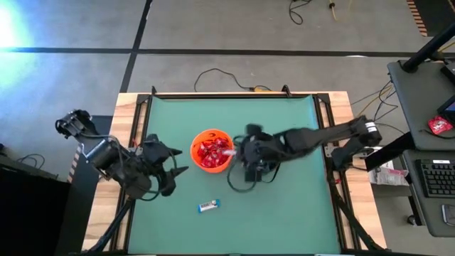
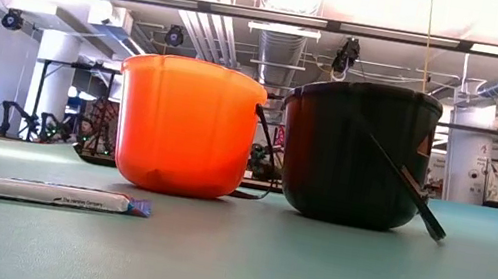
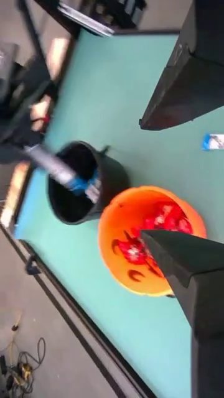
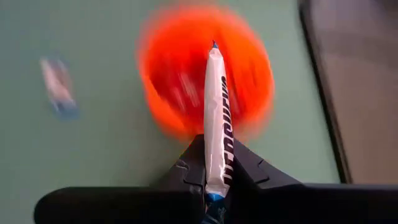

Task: Sort candy by brand, put in halloween buckets
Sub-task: Put the white chocolate into the black bucket

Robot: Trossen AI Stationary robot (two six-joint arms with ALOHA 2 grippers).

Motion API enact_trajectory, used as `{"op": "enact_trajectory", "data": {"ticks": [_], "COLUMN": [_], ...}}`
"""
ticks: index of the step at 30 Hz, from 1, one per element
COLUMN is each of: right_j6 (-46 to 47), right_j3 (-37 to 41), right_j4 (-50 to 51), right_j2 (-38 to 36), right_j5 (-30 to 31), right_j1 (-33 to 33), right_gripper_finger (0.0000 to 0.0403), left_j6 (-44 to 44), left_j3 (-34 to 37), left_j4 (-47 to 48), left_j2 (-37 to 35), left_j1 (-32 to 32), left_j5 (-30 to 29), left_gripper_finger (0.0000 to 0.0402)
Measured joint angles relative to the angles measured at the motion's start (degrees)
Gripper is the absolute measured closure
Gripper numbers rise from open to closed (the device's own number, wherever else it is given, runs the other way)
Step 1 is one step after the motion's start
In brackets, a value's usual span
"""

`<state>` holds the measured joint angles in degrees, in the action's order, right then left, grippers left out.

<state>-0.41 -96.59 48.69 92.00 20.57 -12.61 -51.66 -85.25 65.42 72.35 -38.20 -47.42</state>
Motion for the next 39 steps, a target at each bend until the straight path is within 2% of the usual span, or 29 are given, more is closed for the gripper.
{"op": "enact_trajectory", "data": {"ticks": [5, 8, 12, 16, 19, 23, 28, 39], "right_j6": [11.8, 14.1, 13.4, 12.9, 13.1, 13.5, 14.6, 14.9], "right_j3": [1.0, 3.8, 9.2, 15.3, 19.6, 23.4, 25.7, 23.4], "right_j4": [24.1, 29.8, 28.7, 25.7, 22.1, 17.8, 12.8, 12.3], "right_j2": [-2.1, -2.4, -2.7, -2.3, -2.3, -2.3, -2.3, -2.9], "right_j5": [-3.5, -7.9, -13.5, -20.0, -21.1, -23.3, -23.5, -18.9], "right_j1": [5.4, 8.4, 11.4, 13.5, 14.4, 15.1, 15.1, 14.5], "right_gripper_finger": [0.0379, 0.0379, 0.038, 0.038, 0.038, 0.038, 0.0368, 0.0263], "left_j6": [-0.4, -1.3, -2.1, -4.0, -4.4, -5.5, -6.1, -5.4], "left_j3": [6.2, 10.5, 15.4, 17.4, 18.0, 18.5, 19.3, 19.4], "left_j4": [-0.4, -1.9, -6.1, -7.3, -7.4, -8.5, -14.1, -16.9], "left_j2": [1.2, 2.4, 5.0, 8.1, 10.4, 12.4, 13.9, 17.8], "left_j1": [0.0, 0.0, 0.0, -0.1, -0.3, -1.1, -1.3, -2.1], "left_j5": [2.0, 3.3, 6.6, 11.5, 14.5, 15.3, 16.6, 16.6], "left_gripper_finger": [0.0139, 0.0139, 0.0139, 0.0139, 0.0138, 0.0138, 0.0138, 0.0138]}}
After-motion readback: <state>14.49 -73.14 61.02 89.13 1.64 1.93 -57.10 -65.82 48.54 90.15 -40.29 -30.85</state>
